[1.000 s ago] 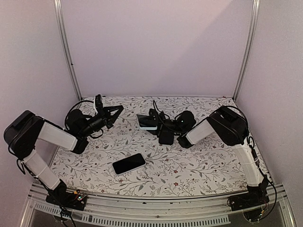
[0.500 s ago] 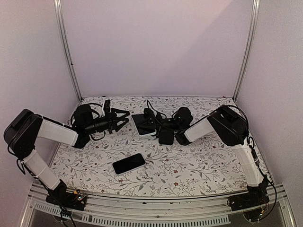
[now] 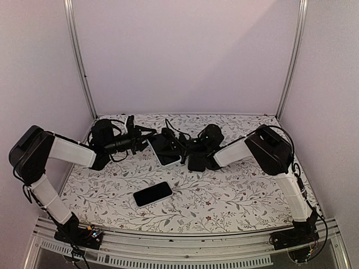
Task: Take the phone out of the phone case
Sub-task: Pass from the right arm to the left
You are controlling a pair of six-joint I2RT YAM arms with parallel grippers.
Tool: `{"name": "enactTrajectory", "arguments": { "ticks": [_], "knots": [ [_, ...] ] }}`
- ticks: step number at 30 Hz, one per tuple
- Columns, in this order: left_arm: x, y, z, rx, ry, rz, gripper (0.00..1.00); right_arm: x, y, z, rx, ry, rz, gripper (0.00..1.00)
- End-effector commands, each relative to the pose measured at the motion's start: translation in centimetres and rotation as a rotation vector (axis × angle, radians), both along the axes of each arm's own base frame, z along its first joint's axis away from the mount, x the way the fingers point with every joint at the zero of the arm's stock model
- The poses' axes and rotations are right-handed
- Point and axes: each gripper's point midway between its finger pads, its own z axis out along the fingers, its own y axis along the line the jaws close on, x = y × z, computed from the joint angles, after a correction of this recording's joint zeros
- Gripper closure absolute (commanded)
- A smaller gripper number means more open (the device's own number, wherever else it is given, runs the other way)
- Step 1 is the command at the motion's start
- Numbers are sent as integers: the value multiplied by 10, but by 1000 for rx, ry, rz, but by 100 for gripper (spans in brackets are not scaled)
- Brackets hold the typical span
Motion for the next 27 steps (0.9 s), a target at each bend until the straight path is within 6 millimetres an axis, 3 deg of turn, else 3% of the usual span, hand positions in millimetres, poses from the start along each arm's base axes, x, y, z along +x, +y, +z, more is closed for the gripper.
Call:
{"name": "enactTrajectory", "arguments": {
  "ticks": [1, 6, 11, 17, 21, 27],
  "knots": [
    [1, -5, 5, -14, 4, -25, 76, -5, -1, 40, 70, -109, 9, 84],
    [-1, -6, 9, -31, 6, -26, 100, -2, 1, 39, 42, -127, -10, 77],
    [-1, -2, 19, -52, -3, 0, 100, 2, 1, 41, 34, -139, -45, 56],
    [7, 21, 48, -135, -30, 129, 100, 11, -2, 40, 13, -174, -140, 31],
    [12, 32, 67, -190, -43, 190, 100, 17, -5, 44, 14, -228, -213, 25],
    [19, 47, 91, -258, -50, 284, 100, 26, -16, 51, 24, -271, -317, 26]
  ]
}}
